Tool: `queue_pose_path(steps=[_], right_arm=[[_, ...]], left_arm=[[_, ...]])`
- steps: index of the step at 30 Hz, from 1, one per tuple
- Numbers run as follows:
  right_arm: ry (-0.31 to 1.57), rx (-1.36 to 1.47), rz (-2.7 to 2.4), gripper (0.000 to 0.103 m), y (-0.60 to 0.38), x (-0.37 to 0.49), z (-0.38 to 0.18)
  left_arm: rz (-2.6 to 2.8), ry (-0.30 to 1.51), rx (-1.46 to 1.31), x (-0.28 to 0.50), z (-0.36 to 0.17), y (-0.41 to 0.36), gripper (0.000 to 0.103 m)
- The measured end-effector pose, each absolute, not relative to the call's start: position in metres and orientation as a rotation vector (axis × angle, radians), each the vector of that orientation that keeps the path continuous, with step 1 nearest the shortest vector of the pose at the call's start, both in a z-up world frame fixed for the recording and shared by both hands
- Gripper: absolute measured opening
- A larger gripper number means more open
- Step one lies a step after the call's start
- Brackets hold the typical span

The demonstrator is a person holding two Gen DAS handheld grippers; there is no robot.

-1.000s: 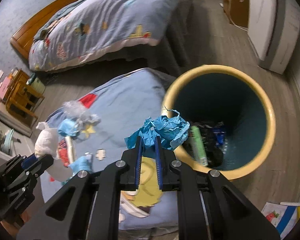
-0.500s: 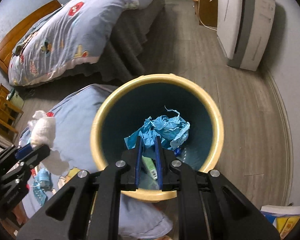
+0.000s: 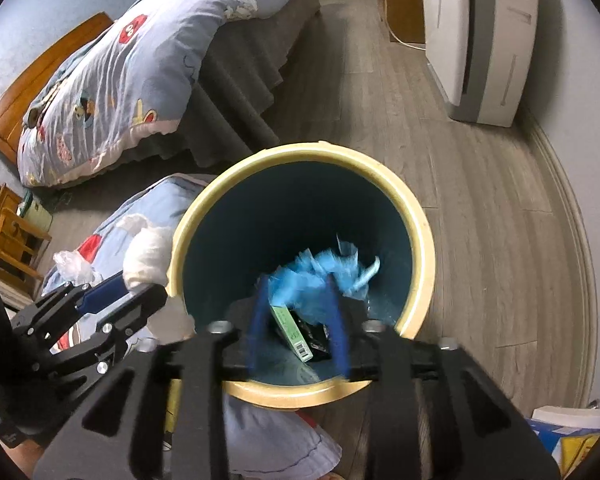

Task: Collect trash
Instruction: 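Carry the blue glove into the bin and open the right tool while the left tool grasps white tissue, then open the left tool over the bin to drop the white tissue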

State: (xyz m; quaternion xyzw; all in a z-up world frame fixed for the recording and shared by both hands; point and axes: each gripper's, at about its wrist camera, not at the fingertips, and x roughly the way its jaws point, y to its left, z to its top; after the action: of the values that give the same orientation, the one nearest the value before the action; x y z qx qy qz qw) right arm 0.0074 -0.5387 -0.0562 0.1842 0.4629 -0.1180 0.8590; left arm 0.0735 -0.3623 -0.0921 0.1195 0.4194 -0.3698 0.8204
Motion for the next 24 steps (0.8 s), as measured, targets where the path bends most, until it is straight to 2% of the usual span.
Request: queue_pose_path(steps=[1,2,4,8,10,13,24], right_arm=[[0.967,0.401,-0.252,0.045,-0.540,0.007,-0.056],[0.967,0.406,-0.255,0.046,-0.542,0.007,-0.056],[0.964,0.413,-0.266,0.055,-0.542,0.008,-0.054],[0.959,0.396,-0.289,0.067,-0.535,0.011,-0.050],[0.951,0.386,-0.303,0.086,-0.531,0.011,-0.046],[0.937,0.405,-0.304,0.098,-0.526,0.013,-0.041],[0.967,0.355,-0.279,0.097,-0.462,0.041,-0.031]], left_arm=[[-0.786,0.892,0.248,0.074,-0.092,-0.361,0.054],[-0.784,0.891,0.248,0.075,-0.092,-0.361,0.058],[-0.774,0.884,0.257,0.075,-0.091,-0.360,0.061],[-0.752,0.863,0.266,0.073,-0.086,-0.349,0.081],[-0.727,0.852,0.274,0.071,-0.081,-0.340,0.090],[-0.686,0.830,0.291,0.068,-0.072,-0.322,0.093],[-0.558,0.808,0.328,0.058,-0.052,-0.245,0.096]])
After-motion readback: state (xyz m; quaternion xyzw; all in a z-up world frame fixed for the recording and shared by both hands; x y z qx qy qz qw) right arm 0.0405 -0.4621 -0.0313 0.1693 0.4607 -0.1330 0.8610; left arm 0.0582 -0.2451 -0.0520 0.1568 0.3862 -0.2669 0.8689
